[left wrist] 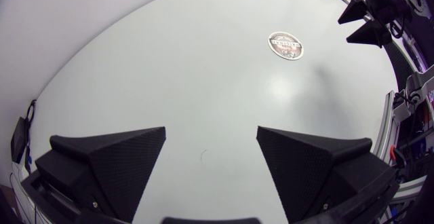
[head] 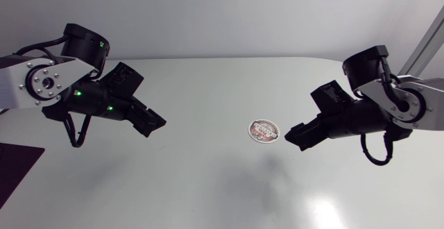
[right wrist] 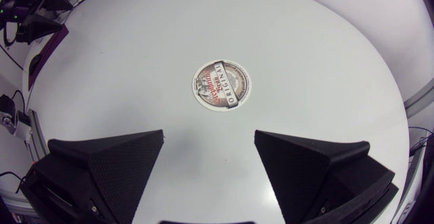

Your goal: Turn the coaster over.

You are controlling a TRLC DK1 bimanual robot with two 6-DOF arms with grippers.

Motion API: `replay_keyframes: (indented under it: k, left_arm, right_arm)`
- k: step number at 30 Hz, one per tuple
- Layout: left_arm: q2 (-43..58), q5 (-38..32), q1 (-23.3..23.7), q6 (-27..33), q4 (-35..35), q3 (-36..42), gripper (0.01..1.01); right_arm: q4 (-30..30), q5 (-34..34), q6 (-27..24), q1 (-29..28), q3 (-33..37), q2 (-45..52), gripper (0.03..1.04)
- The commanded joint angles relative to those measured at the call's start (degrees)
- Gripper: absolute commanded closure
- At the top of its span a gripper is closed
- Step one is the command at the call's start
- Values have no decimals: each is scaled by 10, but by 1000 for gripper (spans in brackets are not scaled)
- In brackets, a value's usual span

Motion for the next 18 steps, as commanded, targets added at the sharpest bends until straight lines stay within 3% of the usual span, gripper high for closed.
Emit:
replay_keyframes:
  k: [1, 18]
  left_arm:
    - [29, 2, -9, 12, 6, 33, 89]
    - [98, 2, -32, 11, 19, 81, 89]
  right_arm:
    - [13, -3, -6, 6, 24, 35, 102]
    - [44, -1, -7, 12, 96, 170, 102]
